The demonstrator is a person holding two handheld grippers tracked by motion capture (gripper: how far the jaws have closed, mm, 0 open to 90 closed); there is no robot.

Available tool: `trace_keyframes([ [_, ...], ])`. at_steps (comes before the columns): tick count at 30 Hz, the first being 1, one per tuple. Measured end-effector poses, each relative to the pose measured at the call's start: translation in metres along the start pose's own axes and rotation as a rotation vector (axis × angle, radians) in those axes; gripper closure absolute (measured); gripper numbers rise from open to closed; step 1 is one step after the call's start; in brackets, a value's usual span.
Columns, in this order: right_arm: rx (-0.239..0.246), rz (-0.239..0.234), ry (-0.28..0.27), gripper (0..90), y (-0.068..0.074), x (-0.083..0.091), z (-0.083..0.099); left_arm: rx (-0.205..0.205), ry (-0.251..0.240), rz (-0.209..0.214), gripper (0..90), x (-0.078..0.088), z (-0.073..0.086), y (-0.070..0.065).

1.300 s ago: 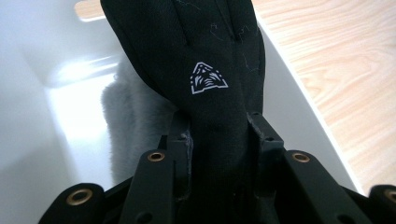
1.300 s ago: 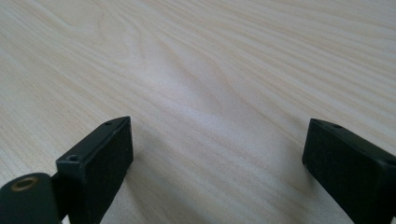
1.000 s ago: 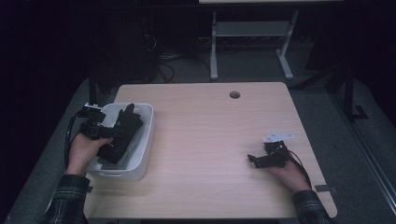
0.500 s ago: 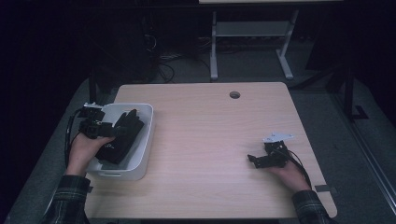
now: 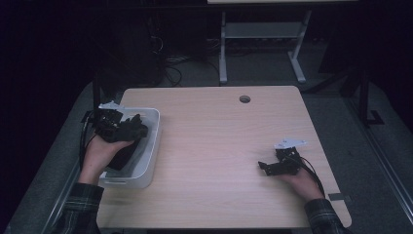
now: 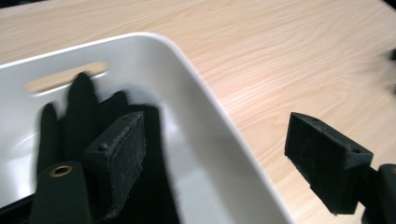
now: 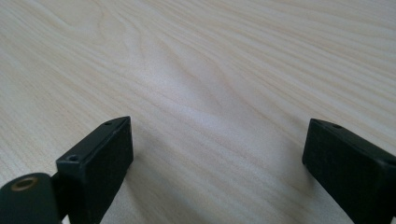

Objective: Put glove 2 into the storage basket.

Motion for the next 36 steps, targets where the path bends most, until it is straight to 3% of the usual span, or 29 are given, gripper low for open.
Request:
trace_keyframes([
  [8,0.000,0.000,0.000,8.3,0.000,0.000,0.000,-0.035,-0.043,0.075,19.5,-0.018,-0.011,-0.033],
  [18,-0.001,0.000,-0.001,8.3,0.000,0.000,0.000,-0.089,-0.053,0.142,19.6,-0.040,-0.015,-0.071],
  [28,-0.001,0.000,0.000,8.3,0.000,0.000,0.000,-0.154,-0.043,0.203,19.6,-0.069,-0.011,-0.114],
  [36,0.000,0.000,0.000,8.4,0.000,0.000,0.000,-0.220,-0.011,0.258,19.5,-0.096,0.004,-0.144],
])
Point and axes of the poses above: each handheld gripper's, and its own axes: x roughly backward along the jaws, z roughly out of its underside, y roughly to its left, the point moved 7 cm from there along -x, roughly forward along the jaws, and after that the axes turned 10 degrees about -x, right-handed, at the moved point
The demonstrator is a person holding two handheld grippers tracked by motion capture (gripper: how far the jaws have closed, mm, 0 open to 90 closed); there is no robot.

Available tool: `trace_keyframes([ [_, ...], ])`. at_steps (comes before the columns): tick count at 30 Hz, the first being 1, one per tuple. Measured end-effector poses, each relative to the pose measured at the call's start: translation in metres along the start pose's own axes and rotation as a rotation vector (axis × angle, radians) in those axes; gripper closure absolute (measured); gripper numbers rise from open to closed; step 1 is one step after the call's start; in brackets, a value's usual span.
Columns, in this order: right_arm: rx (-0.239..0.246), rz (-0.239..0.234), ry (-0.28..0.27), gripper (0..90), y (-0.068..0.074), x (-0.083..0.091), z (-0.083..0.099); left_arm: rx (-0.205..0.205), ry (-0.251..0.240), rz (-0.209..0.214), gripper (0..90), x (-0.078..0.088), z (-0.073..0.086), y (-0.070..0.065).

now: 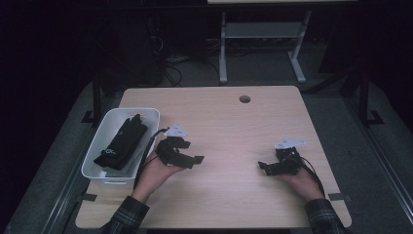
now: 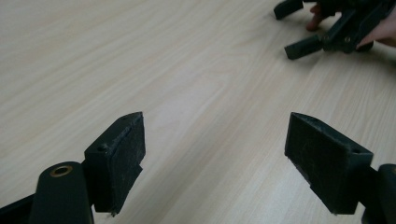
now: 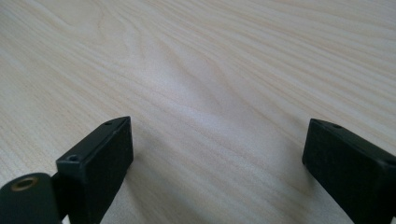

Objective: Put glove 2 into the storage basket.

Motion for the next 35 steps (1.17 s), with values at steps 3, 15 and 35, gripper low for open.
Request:
trace_keyframes([
  [3,0.000,0.000,0.000,8.3,0.000,0.000,0.000,-0.013,0.017,0.009,19.4,-0.013,0.005,-0.006],
  [15,0.000,0.000,0.000,8.3,0.000,0.000,0.000,-0.069,0.128,0.012,17.6,-0.052,0.038,-0.020],
  [35,0.001,0.000,0.000,8.4,0.000,0.000,0.000,-0.176,0.104,-0.036,12.5,-0.063,0.048,-0.027],
])
Point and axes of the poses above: each handheld gripper's, and its own axes: x roughly backward along the jaws, z roughly out of its underside, y roughly to its left, the point moved 7 cm from there along -x, roughly forward along the jaws, and after that the axes turned 10 degrees about -x, right-handed, at the moved point
